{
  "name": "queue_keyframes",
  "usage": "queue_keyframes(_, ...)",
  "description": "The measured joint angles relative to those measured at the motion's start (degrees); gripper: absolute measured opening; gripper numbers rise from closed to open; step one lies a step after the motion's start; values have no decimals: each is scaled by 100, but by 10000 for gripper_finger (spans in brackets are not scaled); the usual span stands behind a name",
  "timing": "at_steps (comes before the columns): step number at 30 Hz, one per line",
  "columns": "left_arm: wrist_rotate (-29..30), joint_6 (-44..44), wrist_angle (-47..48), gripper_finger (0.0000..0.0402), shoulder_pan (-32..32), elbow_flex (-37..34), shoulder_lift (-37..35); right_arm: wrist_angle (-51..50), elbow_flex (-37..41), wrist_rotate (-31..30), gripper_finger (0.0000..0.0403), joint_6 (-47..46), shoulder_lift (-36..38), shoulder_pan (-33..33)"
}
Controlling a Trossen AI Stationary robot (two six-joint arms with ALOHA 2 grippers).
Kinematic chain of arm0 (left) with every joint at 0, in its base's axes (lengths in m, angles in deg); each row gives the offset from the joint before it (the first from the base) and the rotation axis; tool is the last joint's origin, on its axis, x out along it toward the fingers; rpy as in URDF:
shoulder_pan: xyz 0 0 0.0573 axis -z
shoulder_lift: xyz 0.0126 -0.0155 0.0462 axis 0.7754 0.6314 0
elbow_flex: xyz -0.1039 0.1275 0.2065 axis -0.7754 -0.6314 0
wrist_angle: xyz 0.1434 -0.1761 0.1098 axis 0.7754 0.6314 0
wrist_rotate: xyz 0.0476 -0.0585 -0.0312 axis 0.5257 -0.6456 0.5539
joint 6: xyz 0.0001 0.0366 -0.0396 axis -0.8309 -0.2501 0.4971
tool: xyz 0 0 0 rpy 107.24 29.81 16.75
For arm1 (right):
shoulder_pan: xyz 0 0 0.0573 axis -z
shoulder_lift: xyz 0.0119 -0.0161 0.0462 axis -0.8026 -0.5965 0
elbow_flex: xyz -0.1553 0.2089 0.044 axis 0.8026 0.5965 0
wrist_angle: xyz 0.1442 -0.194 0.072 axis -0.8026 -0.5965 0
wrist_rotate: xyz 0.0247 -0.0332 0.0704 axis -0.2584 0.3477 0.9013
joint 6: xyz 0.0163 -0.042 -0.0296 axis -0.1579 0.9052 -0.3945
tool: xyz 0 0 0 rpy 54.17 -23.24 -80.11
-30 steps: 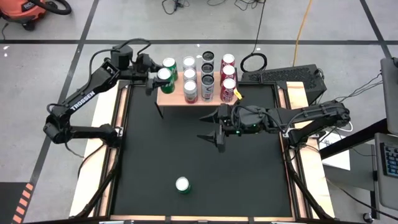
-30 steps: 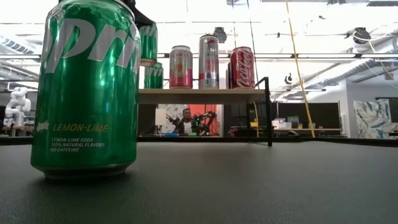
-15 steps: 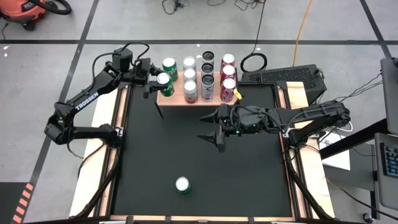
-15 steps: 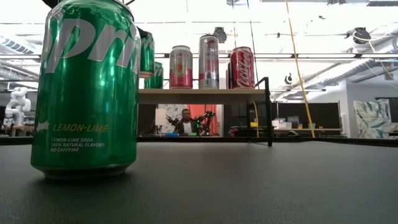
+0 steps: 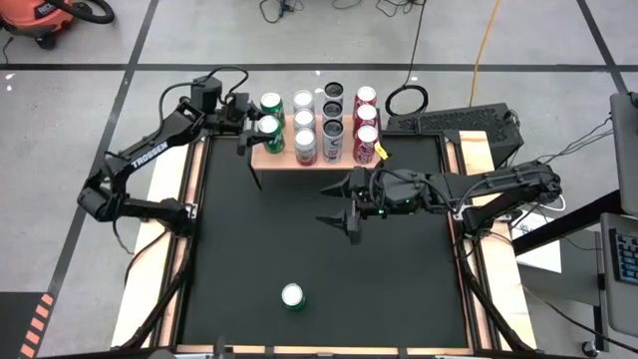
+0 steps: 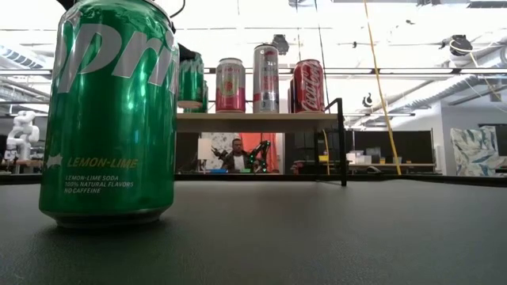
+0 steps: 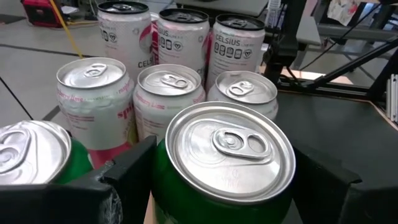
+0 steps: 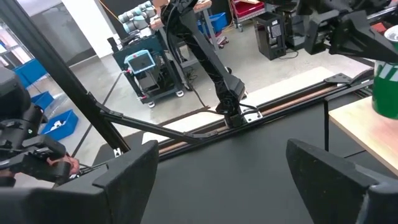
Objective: Place canned beverage on shelf
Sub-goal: Put the top green soda can aligned with the other green soda can on the shelf
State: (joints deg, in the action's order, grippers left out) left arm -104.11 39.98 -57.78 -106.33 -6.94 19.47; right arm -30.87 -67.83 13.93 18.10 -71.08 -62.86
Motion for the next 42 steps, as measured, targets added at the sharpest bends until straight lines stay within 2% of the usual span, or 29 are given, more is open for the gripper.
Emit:
queue_keyframes(16,280,-297,41,295,0,0,37,0,0,1,331,-59,0,0)
queue_keyframes(42,365,-360,100,295,0,-1,271,-14,0,0,331,-44,0,0)
